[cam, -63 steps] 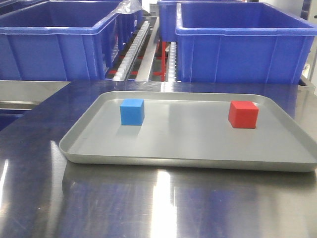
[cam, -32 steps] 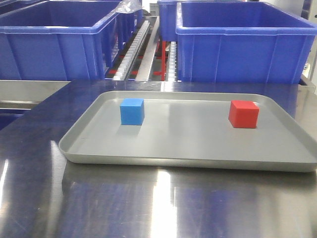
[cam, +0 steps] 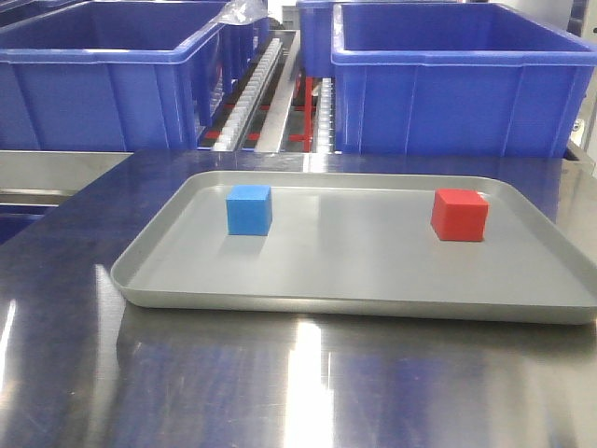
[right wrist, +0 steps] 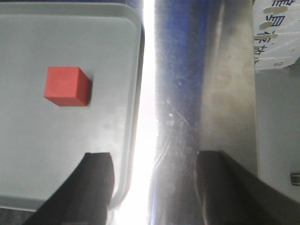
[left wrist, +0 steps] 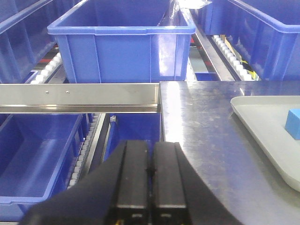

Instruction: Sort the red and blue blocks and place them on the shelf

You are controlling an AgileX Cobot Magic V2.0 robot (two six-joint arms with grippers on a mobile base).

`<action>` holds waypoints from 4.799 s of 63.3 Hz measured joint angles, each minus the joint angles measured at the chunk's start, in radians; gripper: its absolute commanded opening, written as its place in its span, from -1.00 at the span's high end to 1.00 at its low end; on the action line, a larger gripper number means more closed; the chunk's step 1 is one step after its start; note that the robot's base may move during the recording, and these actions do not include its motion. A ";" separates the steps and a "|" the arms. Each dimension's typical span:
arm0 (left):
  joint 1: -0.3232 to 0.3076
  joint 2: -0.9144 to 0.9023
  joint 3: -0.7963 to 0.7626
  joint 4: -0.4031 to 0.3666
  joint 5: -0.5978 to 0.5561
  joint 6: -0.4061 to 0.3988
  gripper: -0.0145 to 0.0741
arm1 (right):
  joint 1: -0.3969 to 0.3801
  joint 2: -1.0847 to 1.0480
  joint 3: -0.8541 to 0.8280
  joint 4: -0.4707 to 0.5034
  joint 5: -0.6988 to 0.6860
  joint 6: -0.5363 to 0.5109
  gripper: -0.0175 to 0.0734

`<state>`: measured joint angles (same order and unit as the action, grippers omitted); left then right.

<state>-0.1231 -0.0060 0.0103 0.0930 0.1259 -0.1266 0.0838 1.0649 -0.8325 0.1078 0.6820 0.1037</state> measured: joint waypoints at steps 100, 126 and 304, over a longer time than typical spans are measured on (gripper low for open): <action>0.000 0.000 0.000 0.000 0.000 0.000 0.39 | 0.253 0.469 -0.347 0.064 0.028 0.000 -0.48; 0.000 0.000 0.000 0.000 0.000 0.000 0.39 | 0.253 0.469 -0.347 0.020 0.027 0.000 -0.62; 0.000 0.000 0.000 0.000 0.000 0.000 0.39 | 0.253 0.719 -0.381 -0.008 -0.031 0.000 -0.76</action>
<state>-0.1231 -0.0060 0.0103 0.0930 0.1259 -0.1266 0.3371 1.7842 -1.2132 0.0993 0.6507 0.1037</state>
